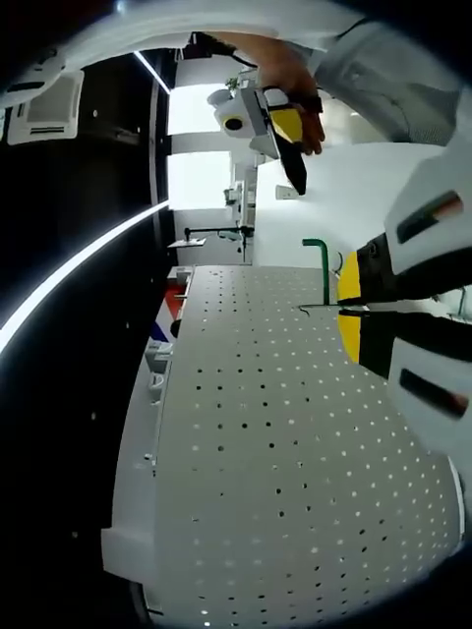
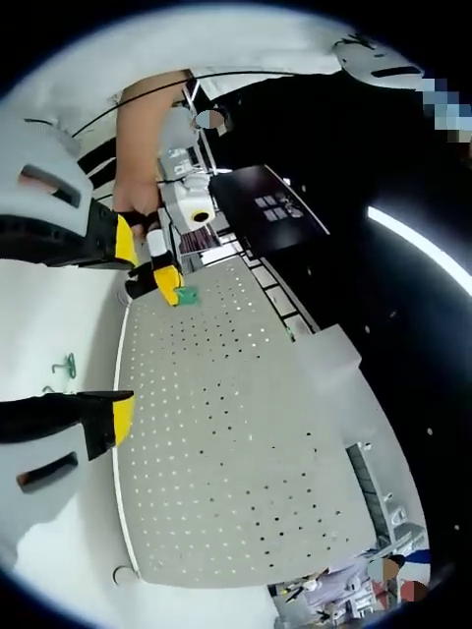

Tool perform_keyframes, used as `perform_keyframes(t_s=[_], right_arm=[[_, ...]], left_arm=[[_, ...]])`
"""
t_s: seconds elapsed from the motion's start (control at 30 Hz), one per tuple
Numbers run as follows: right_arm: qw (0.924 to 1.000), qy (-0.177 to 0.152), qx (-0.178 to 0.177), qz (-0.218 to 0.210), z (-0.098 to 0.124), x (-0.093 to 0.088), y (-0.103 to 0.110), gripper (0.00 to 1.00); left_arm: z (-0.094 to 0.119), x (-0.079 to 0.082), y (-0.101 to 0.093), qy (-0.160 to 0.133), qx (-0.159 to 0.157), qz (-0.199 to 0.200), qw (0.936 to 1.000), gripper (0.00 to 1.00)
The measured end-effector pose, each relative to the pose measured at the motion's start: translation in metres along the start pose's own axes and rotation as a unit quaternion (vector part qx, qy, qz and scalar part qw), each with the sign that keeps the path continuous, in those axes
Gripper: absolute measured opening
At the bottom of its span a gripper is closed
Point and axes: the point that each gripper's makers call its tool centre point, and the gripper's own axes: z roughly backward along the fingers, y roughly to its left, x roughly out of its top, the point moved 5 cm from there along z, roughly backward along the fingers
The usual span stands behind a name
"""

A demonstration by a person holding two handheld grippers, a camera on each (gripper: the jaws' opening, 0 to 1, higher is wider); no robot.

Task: Insert the hook assembly into the mounting plate slot until the hook locks in place.

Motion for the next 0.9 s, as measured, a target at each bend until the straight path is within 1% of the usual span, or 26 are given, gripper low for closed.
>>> perform_keyframes(t_s=[0.27,0.33,0.37,0.43,0.53,0.57,0.77,0.8,0.83,0.9], right_arm=[[1.0000,-0.005,0.005,0.005,-0.015,0.002,0.005,0.44],[0.9999,-0.010,0.008,0.000,-0.017,0.003,0.006,0.43],[0.9999,-0.013,0.004,0.000,-0.019,0.003,0.006,0.42],[0.9999,-0.011,0.008,0.006,-0.023,0.004,0.009,0.40],[0.9998,-0.014,0.011,0.002,-0.030,0.005,0.013,0.40],[0.9998,-0.014,0.010,0.011,-0.032,0.005,0.015,0.38],[0.9995,-0.013,0.022,0.019,-0.048,0.008,0.021,0.33],[0.9988,-0.007,0.026,0.040,-0.053,0.008,0.024,0.33],[0.9986,-0.005,0.027,0.046,-0.054,0.008,0.024,0.32],[0.9987,-0.010,0.035,0.037,-0.062,0.010,0.027,0.31]], left_arm=[[0.001,0.002,0.000,-0.002,0.002,0.001,1.0000,0.01],[0.001,0.002,0.000,-0.003,0.002,0.002,1.0000,0.01],[0.001,0.002,0.000,-0.002,0.002,0.001,1.0000,0.01],[0.001,0.002,0.000,-0.002,0.002,0.002,1.0000,0.01],[0.000,0.003,-0.001,-0.003,0.001,0.002,1.0000,0.01],[0.000,0.004,-0.001,-0.005,0.001,0.000,1.0000,0.01],[-0.001,0.003,-0.002,-0.006,0.000,0.001,1.0000,0.01],[-0.001,0.003,-0.002,-0.007,0.001,0.002,1.0000,0.01],[-0.001,0.003,-0.002,-0.007,0.000,0.002,1.0000,0.01],[-0.002,0.002,-0.001,-0.007,0.001,0.002,1.0000,0.01]])
